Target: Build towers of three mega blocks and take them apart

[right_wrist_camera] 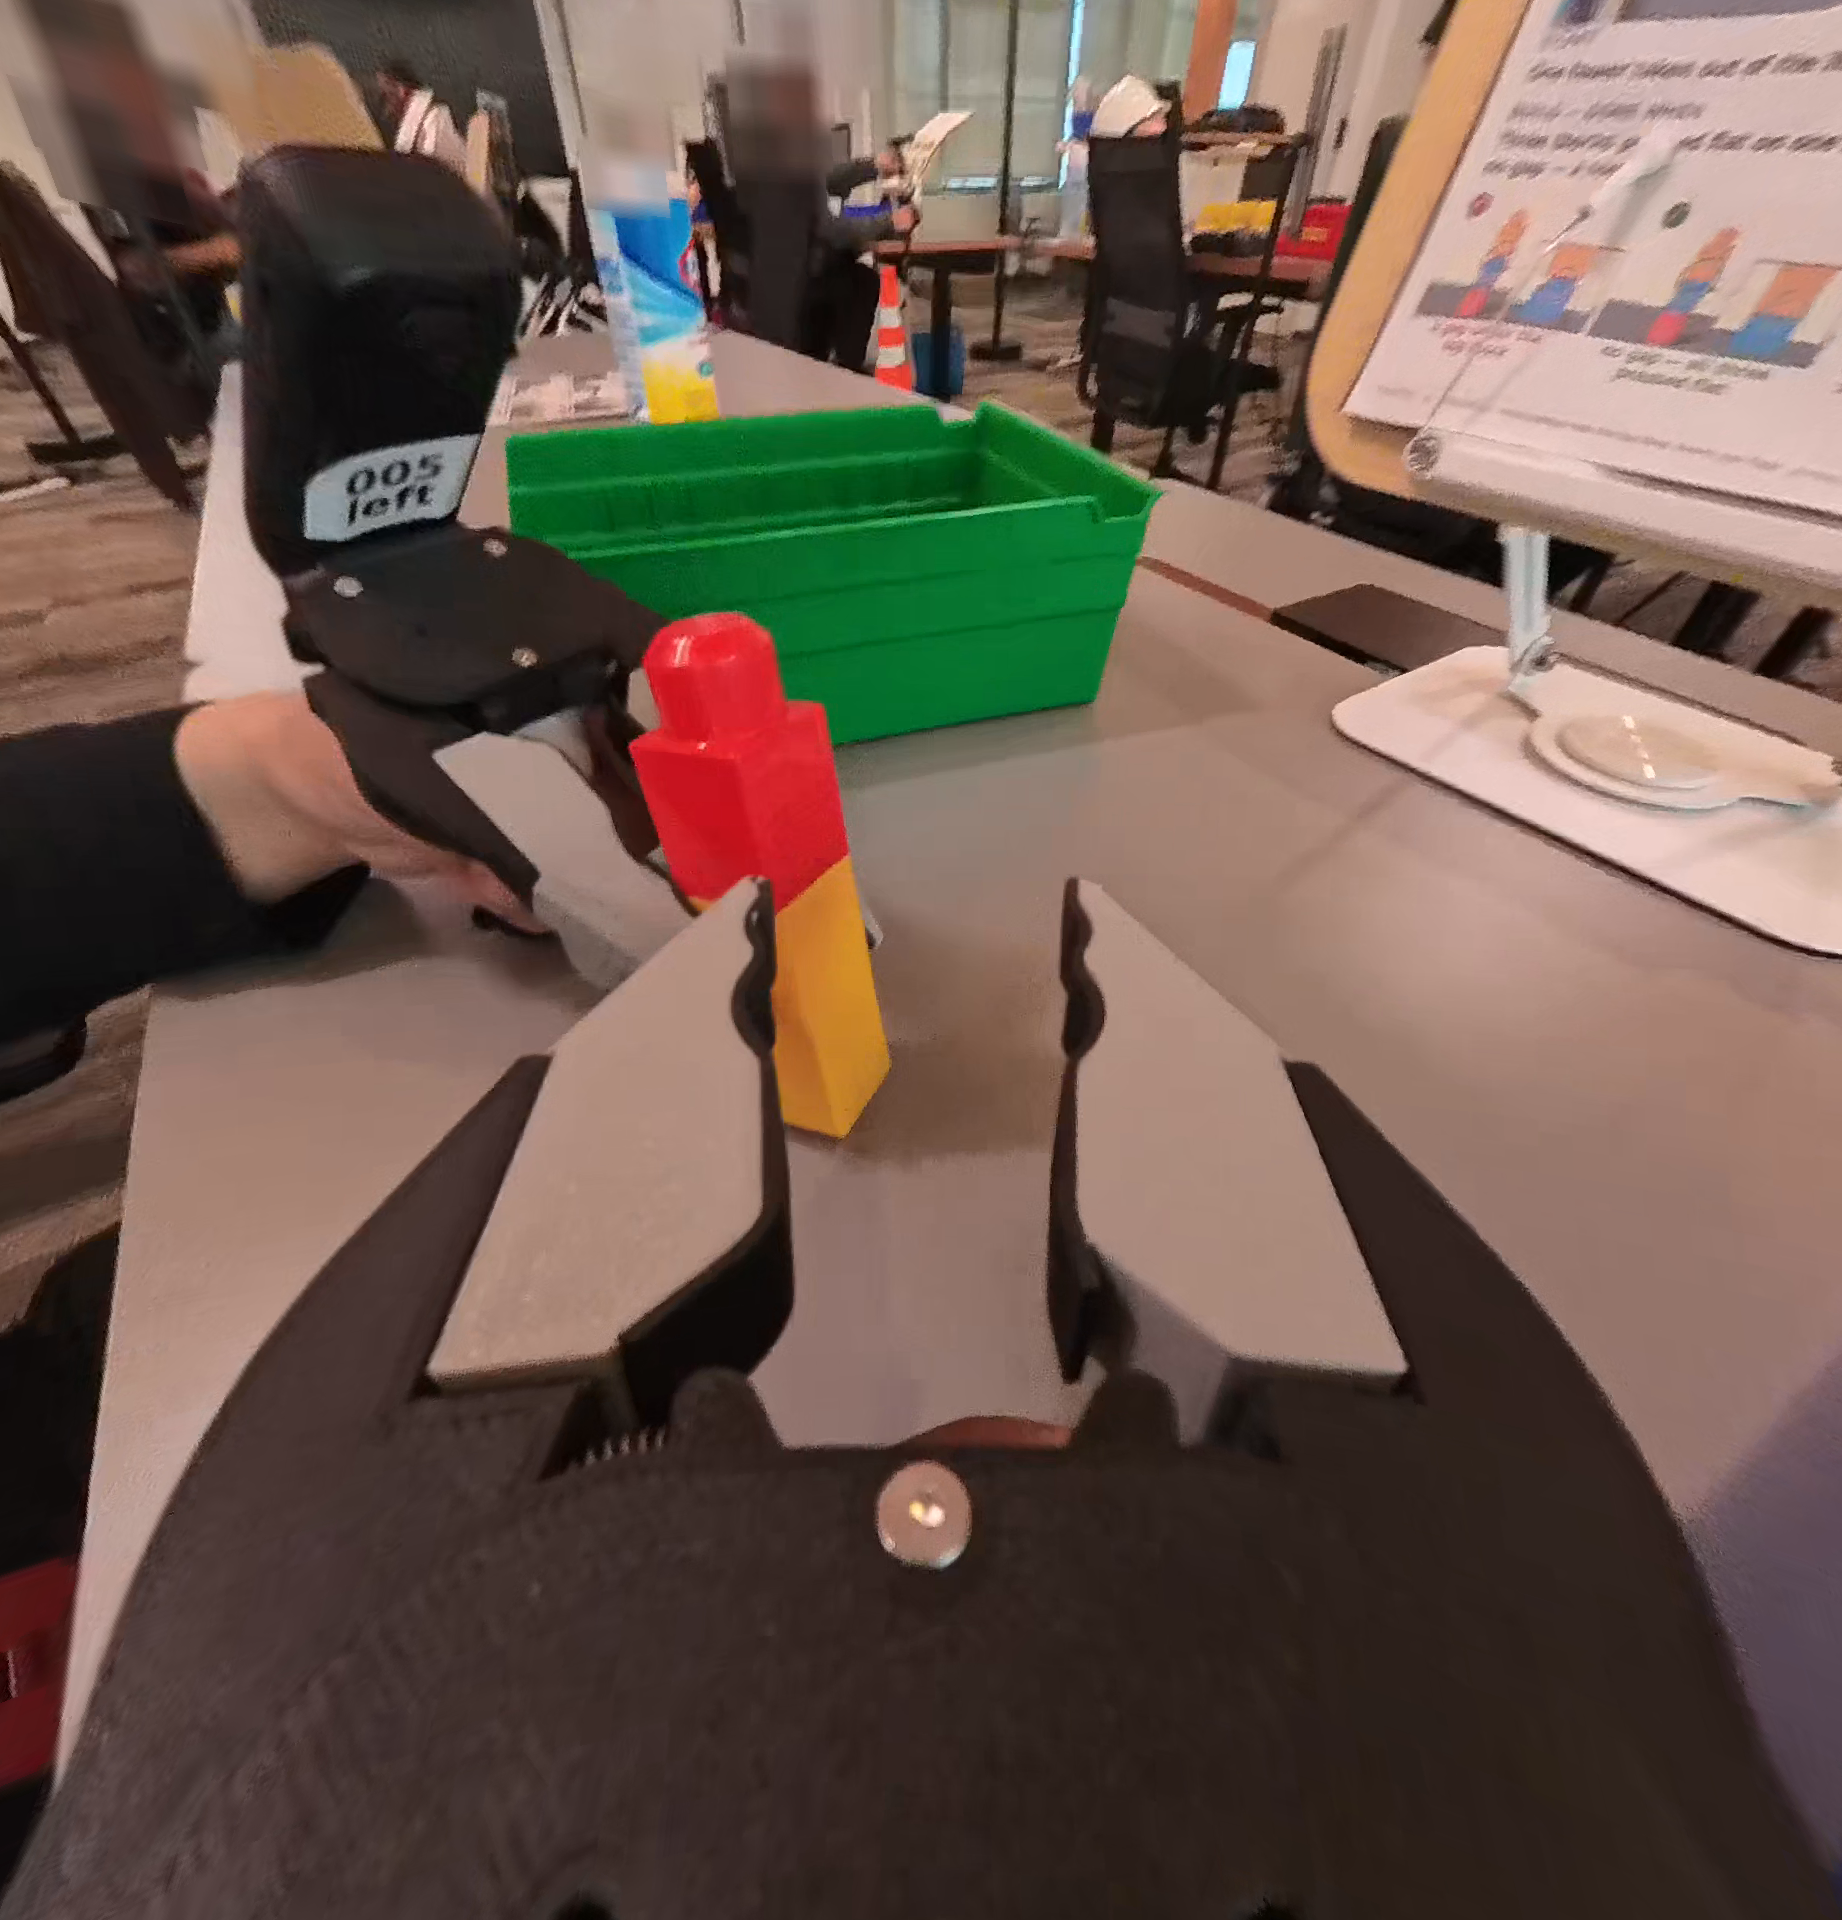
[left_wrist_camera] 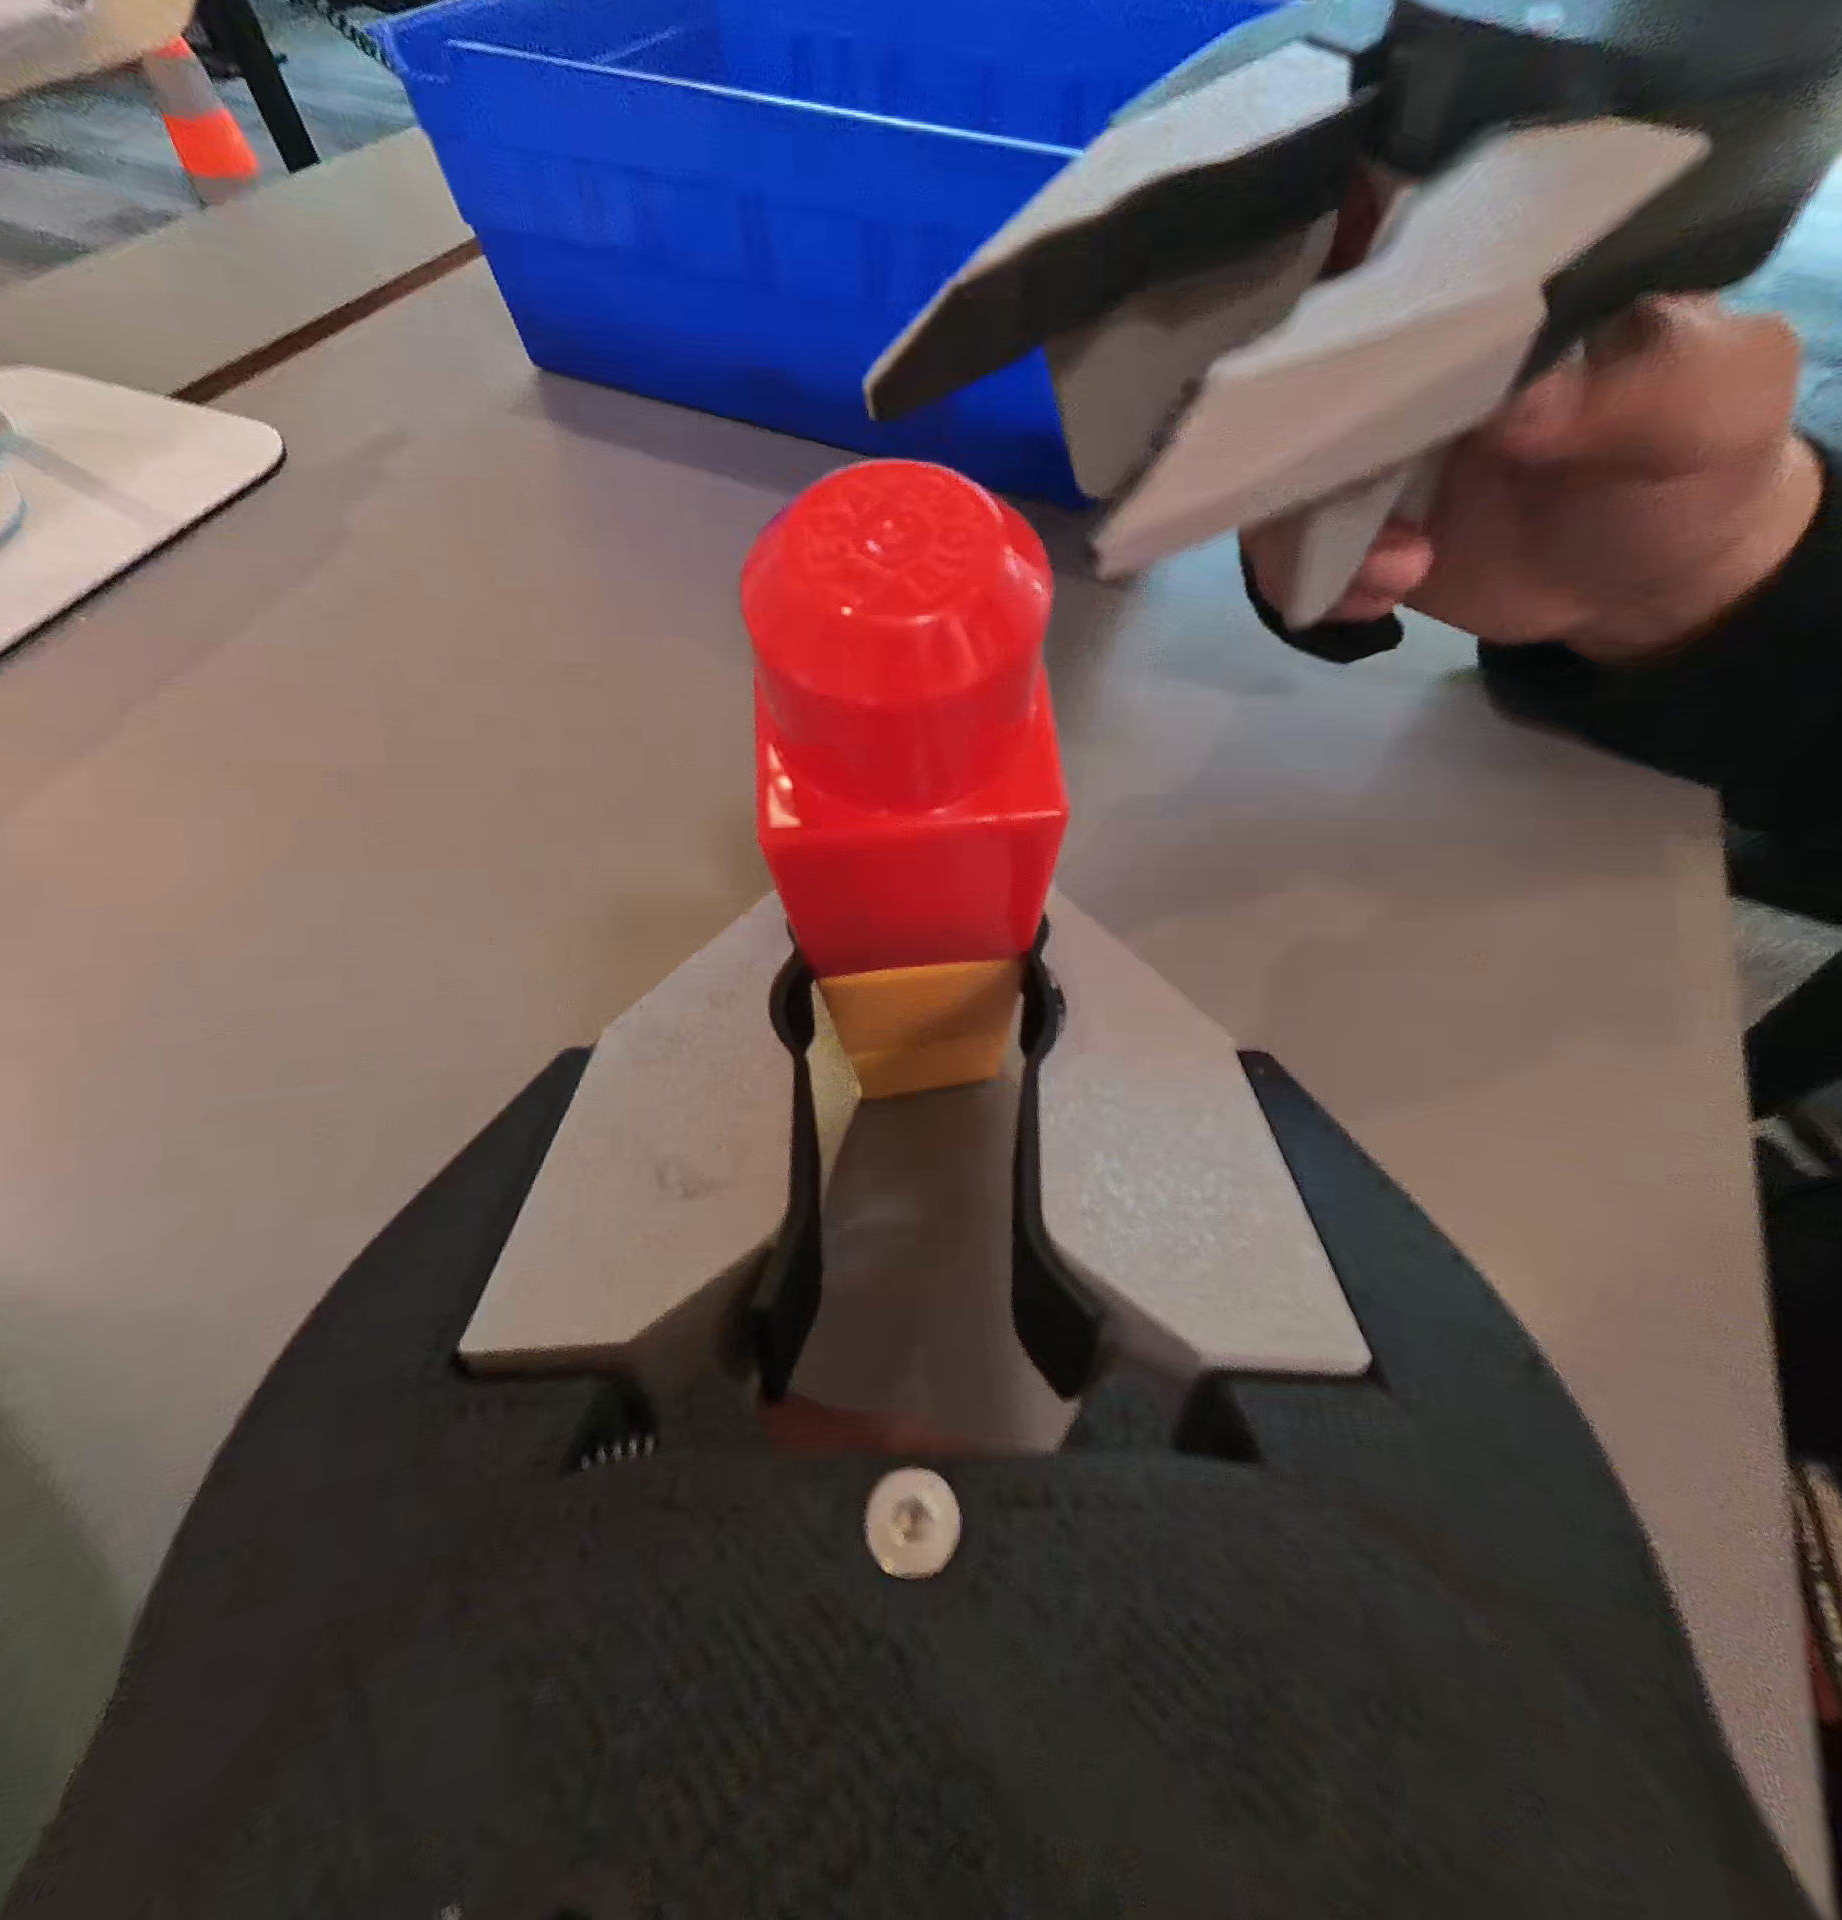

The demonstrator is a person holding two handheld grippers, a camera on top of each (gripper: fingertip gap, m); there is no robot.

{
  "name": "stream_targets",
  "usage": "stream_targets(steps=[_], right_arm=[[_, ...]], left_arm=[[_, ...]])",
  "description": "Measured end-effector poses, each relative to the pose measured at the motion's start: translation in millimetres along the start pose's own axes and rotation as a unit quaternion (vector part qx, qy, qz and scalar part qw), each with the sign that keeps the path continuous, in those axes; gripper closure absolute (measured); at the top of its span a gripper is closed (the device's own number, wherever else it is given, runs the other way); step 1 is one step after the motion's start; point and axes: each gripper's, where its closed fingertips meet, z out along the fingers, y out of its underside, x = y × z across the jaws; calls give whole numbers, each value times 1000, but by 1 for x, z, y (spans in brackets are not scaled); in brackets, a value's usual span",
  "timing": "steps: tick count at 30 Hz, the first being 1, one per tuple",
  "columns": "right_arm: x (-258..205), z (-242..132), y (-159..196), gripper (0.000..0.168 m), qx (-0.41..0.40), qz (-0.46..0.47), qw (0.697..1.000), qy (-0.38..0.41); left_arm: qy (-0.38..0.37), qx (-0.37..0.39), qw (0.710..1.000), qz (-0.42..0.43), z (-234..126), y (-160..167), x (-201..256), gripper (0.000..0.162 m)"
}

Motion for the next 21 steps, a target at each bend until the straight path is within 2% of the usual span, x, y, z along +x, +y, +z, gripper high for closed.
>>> stream_targets(steps=[2,6,12,17,21], right_arm=[[6,-2,0,121,4,27,1000,-3],[2,5,25,129,-63,71,995,-36],[-16,22,60,130,-156,8,987,-32],[-25,26,72,129,-189,-35,981,-35],[-17,19,62,128,-161,-6,986,-39]], left_arm=[[-10,-2,1000,26,3,-1,-1,127],[-10,22,1000,20,2,-5,0,127],[-38,37,998,19,-4,-7,-2,122],[-68,15,997,28,0,-1,-7,121],[-81,-60,995,24,7,21,-11,118]])
